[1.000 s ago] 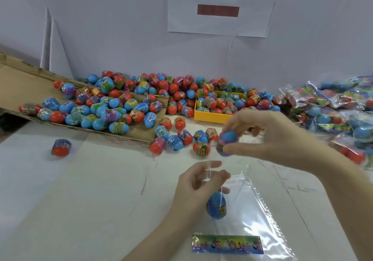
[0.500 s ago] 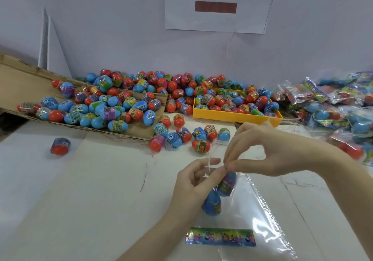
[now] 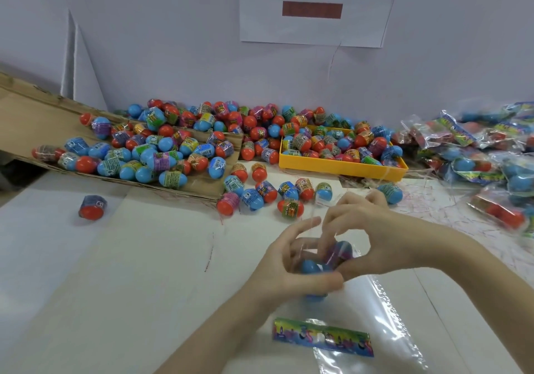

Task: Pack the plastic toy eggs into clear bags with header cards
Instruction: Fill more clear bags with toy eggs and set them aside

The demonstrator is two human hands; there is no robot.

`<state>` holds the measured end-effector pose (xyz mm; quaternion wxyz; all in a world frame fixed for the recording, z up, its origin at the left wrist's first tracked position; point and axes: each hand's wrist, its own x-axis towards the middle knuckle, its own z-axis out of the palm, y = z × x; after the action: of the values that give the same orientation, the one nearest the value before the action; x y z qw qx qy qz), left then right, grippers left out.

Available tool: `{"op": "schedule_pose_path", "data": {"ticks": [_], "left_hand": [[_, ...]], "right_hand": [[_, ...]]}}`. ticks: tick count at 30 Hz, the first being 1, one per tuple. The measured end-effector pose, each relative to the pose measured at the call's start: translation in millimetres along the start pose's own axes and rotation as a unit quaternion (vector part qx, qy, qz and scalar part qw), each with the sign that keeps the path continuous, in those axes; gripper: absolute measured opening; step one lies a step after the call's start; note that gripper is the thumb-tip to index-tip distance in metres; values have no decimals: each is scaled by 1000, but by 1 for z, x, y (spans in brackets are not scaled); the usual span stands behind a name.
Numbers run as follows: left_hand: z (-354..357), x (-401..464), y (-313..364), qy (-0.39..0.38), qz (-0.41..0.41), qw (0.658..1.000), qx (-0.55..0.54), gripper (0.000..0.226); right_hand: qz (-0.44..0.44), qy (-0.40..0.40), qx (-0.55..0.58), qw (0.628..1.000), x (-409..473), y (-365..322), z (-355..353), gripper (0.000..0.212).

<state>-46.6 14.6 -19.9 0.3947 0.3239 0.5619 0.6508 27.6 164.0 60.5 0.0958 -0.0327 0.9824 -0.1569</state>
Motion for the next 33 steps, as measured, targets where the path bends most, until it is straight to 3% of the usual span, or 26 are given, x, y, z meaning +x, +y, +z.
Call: {"op": "schedule_pose_path", "data": {"ticks": [2, 4, 11, 13, 15, 16, 17, 20, 23, 26, 28, 31, 33], "left_hand": [[-1, 0, -1, -7, 2, 999, 50, 80], [-1, 1, -4, 3, 15, 997, 73, 77], [0, 0, -9, 16, 37, 996, 78, 74], [-1, 1, -8, 29, 30, 996, 74, 73], [-3, 2, -6, 29, 21, 997, 67, 73], [-2, 3, -5, 24, 13, 997, 66, 74], [-3, 3, -5, 19, 5, 998, 63, 76], [-3, 2, -6, 18, -6, 998, 60, 81], [-3, 1, -6, 21, -20, 998, 60, 80], [-3, 1, -5, 21, -31, 997, 62, 76], [-4, 1, -6, 23, -36, 997, 57, 75], [-4, 2, -6, 31, -39, 998, 47, 69], [-5, 4, -6, 37, -38, 998, 34, 62]], "right_hand": [[8, -7, 0, 1000, 0, 1, 0, 12], [4, -2, -11, 1000, -1, 4, 3, 10], [4, 8, -11, 1000, -10, 2, 4, 30], [-1, 95, 118, 988, -7, -5, -6, 34], [-8, 281, 281, 918, 8, -2, -17, 29], [6, 340, 290, 895, 20, 1, -20, 25], [32, 347, 254, 902, 34, 2, -21, 22], [101, 169, 31, 980, 72, 10, -15, 29], [112, 81, -106, 985, 93, 18, -7, 40], [115, 38, -134, 984, 102, 17, -1, 44], [110, 55, -142, 982, 102, 17, 0, 39], [106, 160, 38, 981, 88, 18, -10, 23], [105, 263, 205, 937, 70, 15, -23, 22]]}}
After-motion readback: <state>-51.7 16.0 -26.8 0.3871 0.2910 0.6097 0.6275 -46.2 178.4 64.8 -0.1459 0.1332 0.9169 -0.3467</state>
